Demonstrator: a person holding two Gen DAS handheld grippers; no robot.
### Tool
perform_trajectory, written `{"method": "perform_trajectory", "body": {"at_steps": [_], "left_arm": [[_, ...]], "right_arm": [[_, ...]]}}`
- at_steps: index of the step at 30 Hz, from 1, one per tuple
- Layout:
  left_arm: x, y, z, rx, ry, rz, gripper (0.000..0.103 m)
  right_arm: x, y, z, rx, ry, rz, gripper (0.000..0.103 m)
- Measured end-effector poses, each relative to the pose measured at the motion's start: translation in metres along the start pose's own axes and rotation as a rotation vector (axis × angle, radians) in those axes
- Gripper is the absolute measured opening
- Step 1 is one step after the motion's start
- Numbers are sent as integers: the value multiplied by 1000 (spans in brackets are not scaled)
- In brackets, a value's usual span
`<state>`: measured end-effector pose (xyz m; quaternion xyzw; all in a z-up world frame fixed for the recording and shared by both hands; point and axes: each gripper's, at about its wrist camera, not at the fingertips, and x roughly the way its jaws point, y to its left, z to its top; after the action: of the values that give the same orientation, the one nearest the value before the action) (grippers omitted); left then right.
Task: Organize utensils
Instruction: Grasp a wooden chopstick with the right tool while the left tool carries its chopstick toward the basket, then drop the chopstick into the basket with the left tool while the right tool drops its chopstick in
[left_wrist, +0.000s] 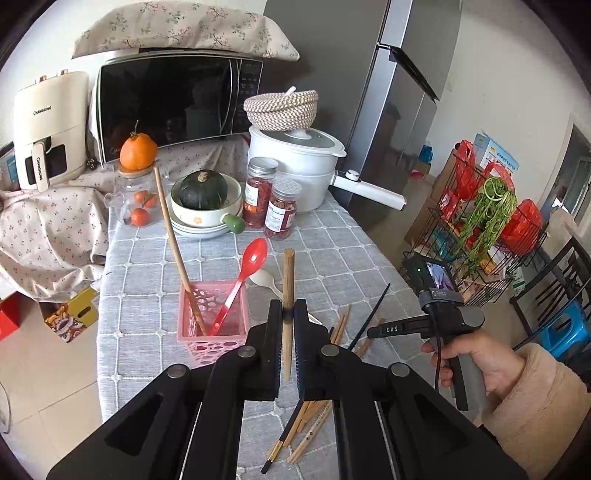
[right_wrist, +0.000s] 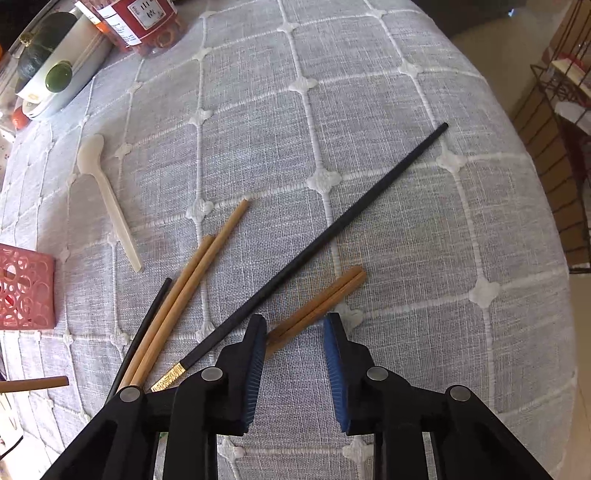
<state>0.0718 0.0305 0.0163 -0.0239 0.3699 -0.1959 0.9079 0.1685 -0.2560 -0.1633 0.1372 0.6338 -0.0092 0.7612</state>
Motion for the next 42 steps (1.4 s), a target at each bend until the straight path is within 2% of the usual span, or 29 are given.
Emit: {"method": "perform_trajectory", "body": {"at_steps": [5, 8, 10, 12, 16, 19, 26, 31, 35, 38, 42], "left_arm": [[0, 1, -1, 0, 2, 1, 5], [2, 1, -3, -1, 10, 3, 5], [2, 2, -4, 0, 13, 6, 5], [2, 3, -5, -1, 16, 8, 5], [2, 6, -3, -11, 14, 12, 5], [-2, 7, 0, -18, -1, 11, 5], [-29, 7, 10, -27, -99, 6, 5], [-57, 9, 18, -28, -229, 34, 5], [-74, 15, 22, -30, -309, 65, 5], [-79, 20, 25, -35, -328, 93, 5], [-70, 32, 26, -47, -301, 123, 5]], "right_arm": [[1, -1, 2, 22, -17, 2, 26], [5, 0, 10, 63, -40, 36, 20], [8, -4, 14, 102, -41, 107, 12], [9, -7, 15, 123, -42, 133, 6], [7, -11, 14, 116, -56, 143, 4], [-11, -11, 11, 104, -95, 160, 4], [-79, 11, -10, -19, -273, 216, 4], [-121, 31, -29, -126, -408, 217, 4], [-141, 42, -40, -174, -475, 236, 4], [-149, 48, -43, -190, -503, 259, 4], [-155, 54, -44, -203, -526, 279, 4]]}}
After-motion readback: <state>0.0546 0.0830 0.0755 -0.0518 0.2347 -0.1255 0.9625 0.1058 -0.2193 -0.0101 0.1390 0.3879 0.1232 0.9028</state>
